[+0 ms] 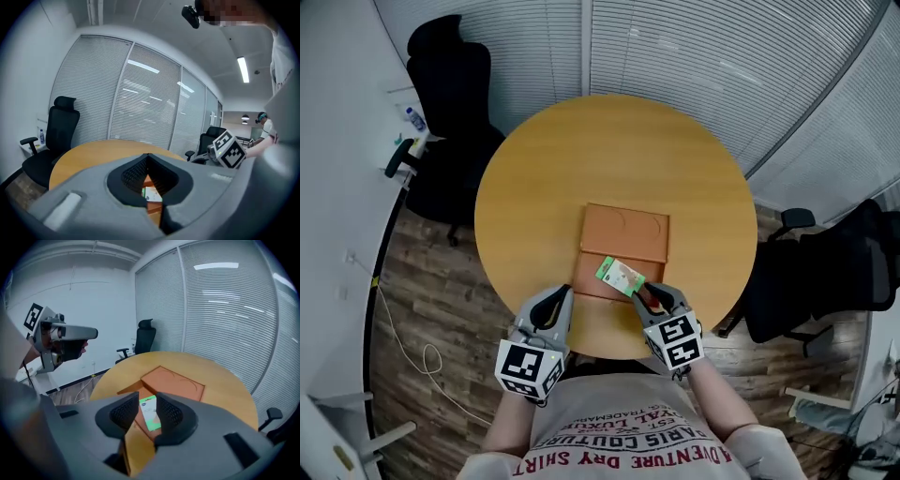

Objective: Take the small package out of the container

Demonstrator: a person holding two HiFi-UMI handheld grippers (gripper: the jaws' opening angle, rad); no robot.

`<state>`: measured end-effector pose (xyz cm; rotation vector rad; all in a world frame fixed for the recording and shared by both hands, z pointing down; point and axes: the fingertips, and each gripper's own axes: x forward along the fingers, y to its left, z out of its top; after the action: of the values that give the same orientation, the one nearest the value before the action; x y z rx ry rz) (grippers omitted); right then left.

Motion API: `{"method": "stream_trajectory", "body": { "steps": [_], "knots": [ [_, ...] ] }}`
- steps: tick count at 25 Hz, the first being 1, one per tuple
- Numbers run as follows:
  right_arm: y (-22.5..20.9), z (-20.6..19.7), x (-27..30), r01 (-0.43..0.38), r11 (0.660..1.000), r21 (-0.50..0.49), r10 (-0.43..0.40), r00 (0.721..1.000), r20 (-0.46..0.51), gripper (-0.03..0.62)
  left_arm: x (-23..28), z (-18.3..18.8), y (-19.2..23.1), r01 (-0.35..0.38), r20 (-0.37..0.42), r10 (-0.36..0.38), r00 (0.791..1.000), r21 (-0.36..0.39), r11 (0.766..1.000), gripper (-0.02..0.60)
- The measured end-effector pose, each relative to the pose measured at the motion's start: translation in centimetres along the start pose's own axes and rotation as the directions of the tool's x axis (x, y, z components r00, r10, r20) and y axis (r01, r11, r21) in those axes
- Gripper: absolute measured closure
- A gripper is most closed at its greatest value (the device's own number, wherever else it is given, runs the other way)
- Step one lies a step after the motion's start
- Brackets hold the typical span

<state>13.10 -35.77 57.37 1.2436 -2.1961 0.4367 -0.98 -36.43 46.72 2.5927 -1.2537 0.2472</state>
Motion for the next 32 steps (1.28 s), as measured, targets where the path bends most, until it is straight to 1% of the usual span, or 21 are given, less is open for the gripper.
{"method": "stream_trajectory", "body": {
  "steps": [2, 4, 5, 8, 12, 15, 18, 20, 21, 23, 27, 29, 32],
  "knots": [
    [-0.1, -1.0, 2.2, -0.049, 0.998, -0.027, 0.047, 0.997, -0.060, 0.425, 0.6, -0.7, 0.6, -0.025, -0.018, 0.025, 1.000, -0.016, 1.000, 0.572],
    [-0.1, -2.5, 4.1, -0.095, 0.994, -0.045, 0.089, 0.987, -0.133, 0.362, 0.9, -1.6, 1.2, -0.057, -0.042, 0.056, 0.998, -0.035, 0.998, 0.572],
    [-0.2, -3.2, 5.0, -0.112, 0.992, -0.058, 0.101, 0.981, -0.167, 0.342, 0.9, -2.1, 1.5, -0.075, -0.053, 0.072, 0.996, -0.046, 0.996, 0.572],
    [-1.0, -4.8, 7.8, -0.138, 0.984, -0.110, 0.107, 0.962, -0.250, 0.299, 0.9, -3.7, 2.7, -0.125, -0.084, 0.118, 0.989, -0.077, 0.989, 0.572],
    [-1.8, -6.1, 10.6, -0.180, 0.970, -0.161, 0.118, 0.934, -0.336, 0.261, 0.6, -5.7, 3.6, -0.177, -0.121, 0.164, 0.979, -0.111, 0.978, 0.572],
    [-1.8, -6.7, 12.3, -0.217, 0.960, -0.176, 0.136, 0.913, -0.386, 0.244, 0.5, -6.5, 4.2, -0.212, -0.137, 0.193, 0.972, -0.140, 0.967, 0.572],
    [-0.9, -8.0, 13.7, -0.262, 0.947, -0.186, 0.158, 0.883, -0.441, 0.225, 0.2, -7.5, 5.1, -0.251, -0.151, 0.227, 0.962, -0.164, 0.954, 0.572],
    [-0.5, -8.8, 14.5, -0.266, 0.942, -0.205, 0.144, 0.872, -0.468, 0.218, -0.1, -8.2, 5.7, -0.277, -0.162, 0.250, 0.955, -0.174, 0.945, 0.572],
    [-0.5, -9.0, 14.9, -0.260, 0.940, -0.219, 0.131, 0.871, -0.474, 0.220, -0.3, -8.5, 6.0, -0.288, -0.167, 0.259, 0.951, -0.178, 0.941, 0.572],
    [-0.5, -9.4, 15.4, -0.248, 0.936, -0.249, 0.104, 0.872, -0.478, 0.246, -0.7, -9.0, 6.2, -0.305, -0.177, 0.274, 0.945, -0.186, 0.934, 0.572],
    [-0.5, -9.3, 15.7, -0.237, 0.932, -0.275, 0.090, 0.885, -0.457, 0.243, -1.2, -9.8, 6.4, -0.331, -0.192, 0.294, 0.936, -0.201, 0.922, 0.572],
    [-0.4, -9.3, 15.7, -0.243, 0.929, -0.279, 0.095, 0.885, -0.456, 0.246, -1.2, -9.9, 6.2, -0.328, -0.196, 0.289, 0.937, -0.204, 0.923, 0.572],
    [-0.2, -9.5, 15.6, -0.265, 0.918, -0.294, 0.104, 0.878, -0.467, 0.250, -1.3, -9.7, 5.8, -0.313, -0.194, 0.277, 0.941, -0.193, 0.930, 0.572]
  ]
}}
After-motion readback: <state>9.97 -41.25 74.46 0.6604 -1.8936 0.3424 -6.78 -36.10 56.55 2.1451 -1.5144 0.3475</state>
